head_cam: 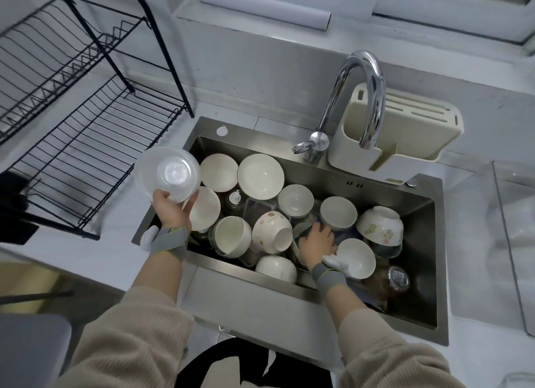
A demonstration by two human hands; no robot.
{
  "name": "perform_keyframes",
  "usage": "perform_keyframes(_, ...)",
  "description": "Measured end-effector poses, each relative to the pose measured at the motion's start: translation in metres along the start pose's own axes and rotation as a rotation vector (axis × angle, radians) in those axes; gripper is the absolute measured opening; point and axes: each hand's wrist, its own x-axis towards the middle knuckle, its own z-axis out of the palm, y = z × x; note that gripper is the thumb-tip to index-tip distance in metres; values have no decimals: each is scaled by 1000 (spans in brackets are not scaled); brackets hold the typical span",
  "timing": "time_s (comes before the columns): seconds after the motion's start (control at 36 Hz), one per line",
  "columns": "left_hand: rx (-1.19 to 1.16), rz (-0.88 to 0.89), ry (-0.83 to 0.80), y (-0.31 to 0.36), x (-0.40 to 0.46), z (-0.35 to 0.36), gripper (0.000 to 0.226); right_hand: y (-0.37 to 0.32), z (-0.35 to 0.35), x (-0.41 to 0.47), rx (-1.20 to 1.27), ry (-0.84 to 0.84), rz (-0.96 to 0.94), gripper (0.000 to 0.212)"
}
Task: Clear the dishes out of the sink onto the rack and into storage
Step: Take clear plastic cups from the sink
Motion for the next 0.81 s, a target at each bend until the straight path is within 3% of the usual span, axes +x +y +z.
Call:
perform_keyframes(0.22,121,-47,-41,-4,2,0,46,-19,-10,-7,69,122,-129,38)
perform_keyframes(0.36,353,-132,-164,-20,0,8,25,-39,-24,-7,354,206,-313,35)
perform_keyframes(0.47,567,-193,-252,-38,-8,19,21,-56,-42,-12,786,23,-380,50)
perform_keyframes(0.56,708,-138,-361,-51,-24,28,22,-66,-54,-17,1029,-193,-369,79)
perform_keyframes(0.61,699,-171,-416,-62,-35,35,30,-68,-62,-17,1123,-291,-344,81)
perform_keyframes(0.69,666,-220,-451,-75,-52,43,40,-63,-71,-14,1232,-304,-276,67)
perform_keyframes(0.81,728,-224,-547,-85,-63,47,41,-40,-79,-12,1213,-417,-255,83)
